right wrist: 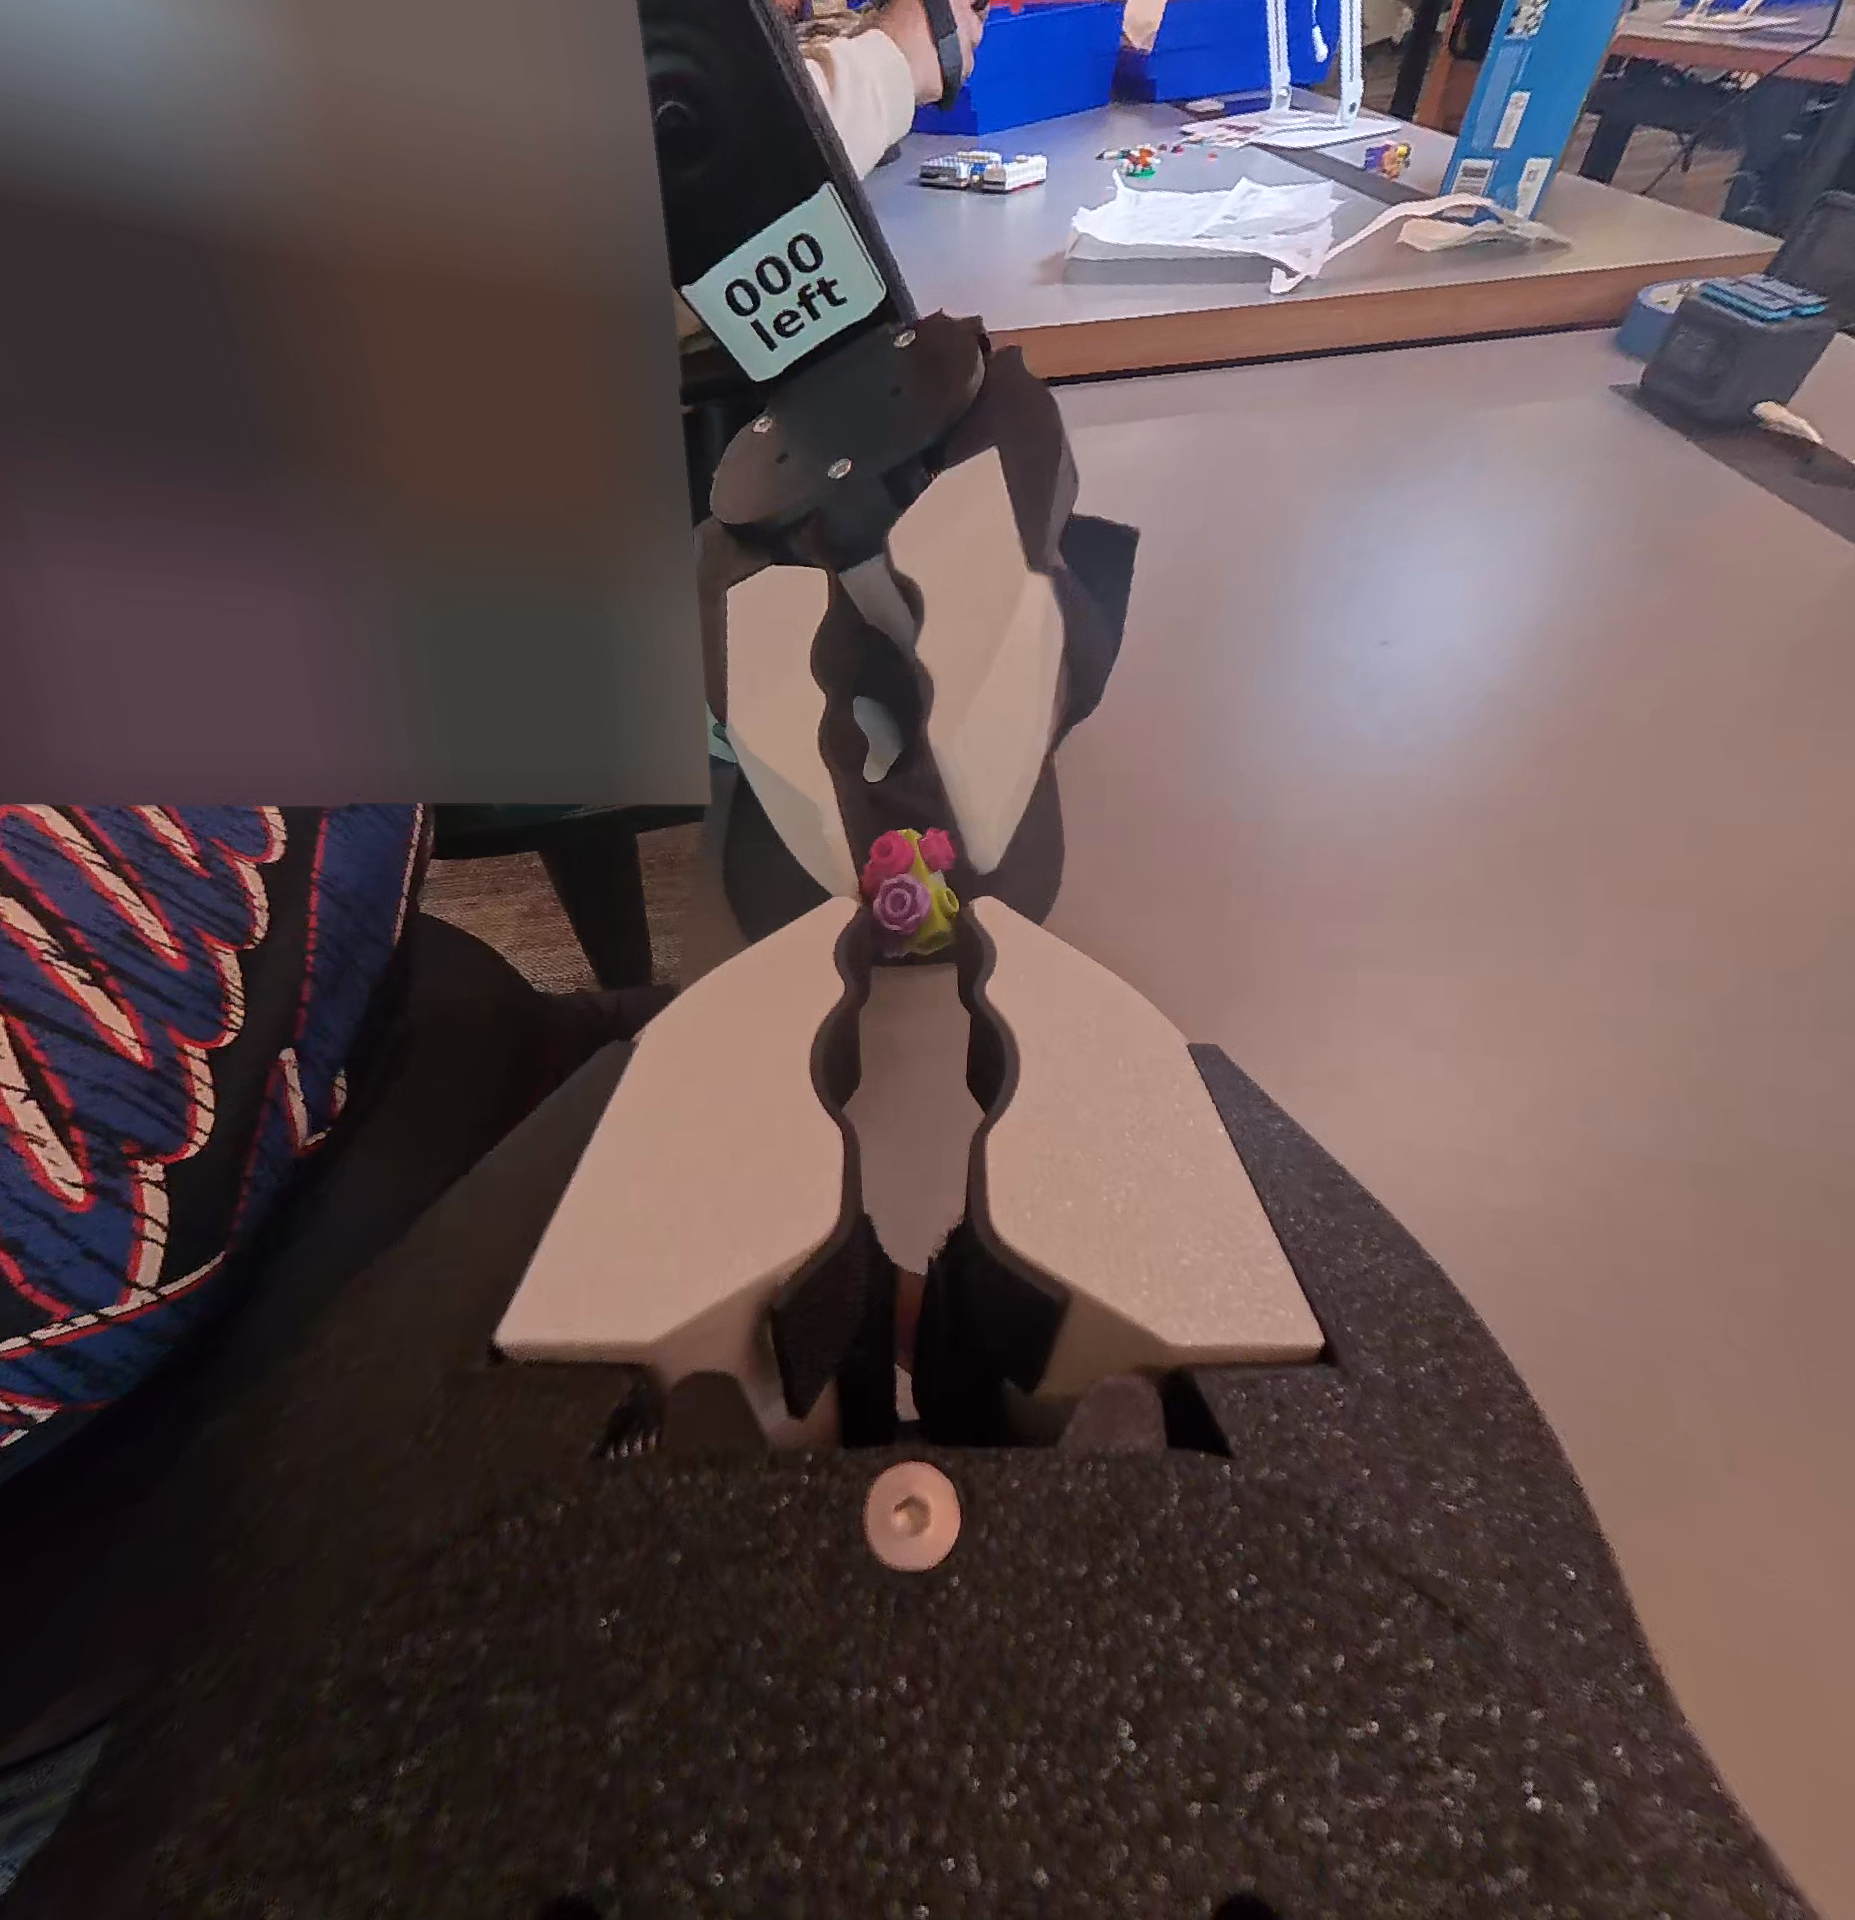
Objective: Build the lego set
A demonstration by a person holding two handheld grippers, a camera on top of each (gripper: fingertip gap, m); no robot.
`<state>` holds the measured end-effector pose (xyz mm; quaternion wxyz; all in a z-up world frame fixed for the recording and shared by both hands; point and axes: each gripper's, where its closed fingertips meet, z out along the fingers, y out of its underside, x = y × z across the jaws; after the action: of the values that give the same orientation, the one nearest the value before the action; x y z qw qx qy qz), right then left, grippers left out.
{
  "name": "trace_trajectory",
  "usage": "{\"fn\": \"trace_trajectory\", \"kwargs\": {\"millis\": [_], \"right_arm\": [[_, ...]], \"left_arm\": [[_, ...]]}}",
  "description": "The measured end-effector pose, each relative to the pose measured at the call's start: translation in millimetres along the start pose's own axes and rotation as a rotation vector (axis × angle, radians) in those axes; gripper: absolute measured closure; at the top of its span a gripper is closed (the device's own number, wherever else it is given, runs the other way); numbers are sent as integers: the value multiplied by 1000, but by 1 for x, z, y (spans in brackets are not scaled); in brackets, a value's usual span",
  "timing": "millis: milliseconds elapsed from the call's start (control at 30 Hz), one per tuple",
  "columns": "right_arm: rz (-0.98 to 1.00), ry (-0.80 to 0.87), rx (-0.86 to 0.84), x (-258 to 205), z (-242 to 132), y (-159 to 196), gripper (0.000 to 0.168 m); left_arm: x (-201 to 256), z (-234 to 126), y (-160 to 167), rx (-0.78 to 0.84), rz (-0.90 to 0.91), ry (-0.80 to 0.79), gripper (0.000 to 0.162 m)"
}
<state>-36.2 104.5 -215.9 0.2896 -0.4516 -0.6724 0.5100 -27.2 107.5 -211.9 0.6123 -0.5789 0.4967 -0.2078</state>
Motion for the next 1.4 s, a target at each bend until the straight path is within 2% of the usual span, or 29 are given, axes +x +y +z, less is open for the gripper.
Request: {"fn": "trace_trajectory", "kwargs": {"millis": [233, 333, 433, 600, 667, 800, 1033, 1067, 1133, 1200, 1267, 1333, 1400], "right_arm": [[15, -1, 23, 2, -1, -4, 152], [-48, 90, 46, 11, -8, -9, 145], [-140, 166, 3, 14, -11, -9, 149], [-202, 201, -77, 16, -6, -3, 153], [-213, 189, -82, 14, -4, -2, 159], [-218, 198, -97, 15, -2, -1, 154], [-213, 187, -86, 14, -3, -2, 159], [-205, 183, -77, 14, -3, -2, 159], [-185, 168, -54, 12, -2, -4, 159], [-168, 164, -45, 11, -1, -4, 159], [-152, 154, -46, 11, 1, -3, 159], [-146, 146, -43, 9, 3, -3, 159], [-143, 142, -47, 9, 4, -2, 159]], "left_arm": [[-3, -2, -1, 23, -67, 8, 145], [-8, -4, 8, -29, -98, -11, 145], [-10, -4, 14, -59, -108, -24, 145], [-9, -2, 14, -70, -103, -18, 145], [-9, -2, 13, -70, -101, -20, 145], [-9, -2, 13, -68, -105, -17, 145], [-9, -2, 13, -63, -92, -23, 144], [-10, -2, 13, -64, -85, -34, 143], [-12, 0, 14, -78, -70, -51, 128], [-9, 2, 16, -95, -48, -44, 125], [-8, 4, 15, -93, -18, -48, 129], [-6, 5, 15, -99, 0, -40, 142], [-4, 5, 17, -116, -1, -28, 143]]}}
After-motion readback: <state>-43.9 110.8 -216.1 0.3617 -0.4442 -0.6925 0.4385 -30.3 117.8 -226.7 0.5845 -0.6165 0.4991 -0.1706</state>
